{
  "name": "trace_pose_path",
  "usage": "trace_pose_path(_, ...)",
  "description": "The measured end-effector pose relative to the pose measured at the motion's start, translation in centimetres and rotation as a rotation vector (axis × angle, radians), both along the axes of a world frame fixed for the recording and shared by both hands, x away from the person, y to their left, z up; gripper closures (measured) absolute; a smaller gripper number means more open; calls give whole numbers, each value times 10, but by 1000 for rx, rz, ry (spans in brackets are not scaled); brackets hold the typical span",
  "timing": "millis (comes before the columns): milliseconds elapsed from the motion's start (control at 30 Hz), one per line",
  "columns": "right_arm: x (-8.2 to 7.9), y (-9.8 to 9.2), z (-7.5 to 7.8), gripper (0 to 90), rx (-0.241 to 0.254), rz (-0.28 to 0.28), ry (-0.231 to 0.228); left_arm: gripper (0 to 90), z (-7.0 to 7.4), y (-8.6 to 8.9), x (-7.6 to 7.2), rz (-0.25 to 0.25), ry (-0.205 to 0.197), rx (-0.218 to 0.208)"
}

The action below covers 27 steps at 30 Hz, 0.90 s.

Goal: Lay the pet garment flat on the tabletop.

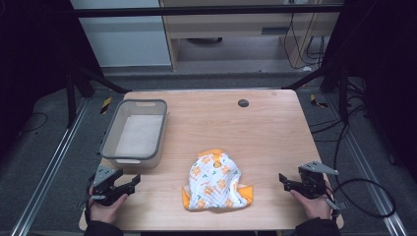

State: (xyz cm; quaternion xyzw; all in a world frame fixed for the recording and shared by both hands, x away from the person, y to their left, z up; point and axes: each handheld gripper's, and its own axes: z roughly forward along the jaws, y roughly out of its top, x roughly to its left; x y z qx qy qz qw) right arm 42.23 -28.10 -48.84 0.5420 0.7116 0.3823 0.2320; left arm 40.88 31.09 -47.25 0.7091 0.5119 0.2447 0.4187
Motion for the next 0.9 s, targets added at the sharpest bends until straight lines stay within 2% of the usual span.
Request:
trace_pose_path(100,-3,2,2,187,4,2,-18,269,2,-4,-3,-24,6,-13)
trace_pose_path(200,-4,4,6,204,3,-1,-45,276,2,-8,-4,-38,10,3)
trace_pose_path(267,-5,5,9,209,21,3,-51,282,4,-10,-6,-45,1,11)
trace_pose_path(600,-5,10,23,204,45,18,-72,287,15,-15,-13,-54,-50,13)
trace_pose_path(767,-1,15,31,175,51,39,-86,293,26,-13,-12,-48,-68,-23)
trace_pose_path(800,0,16,32,169,52,40,-84,295,31,-14,-11,-47,-75,-32)
trace_pose_path(900,2,18,35,162,48,46,-91,296,37,-16,-10,-54,-88,-34)
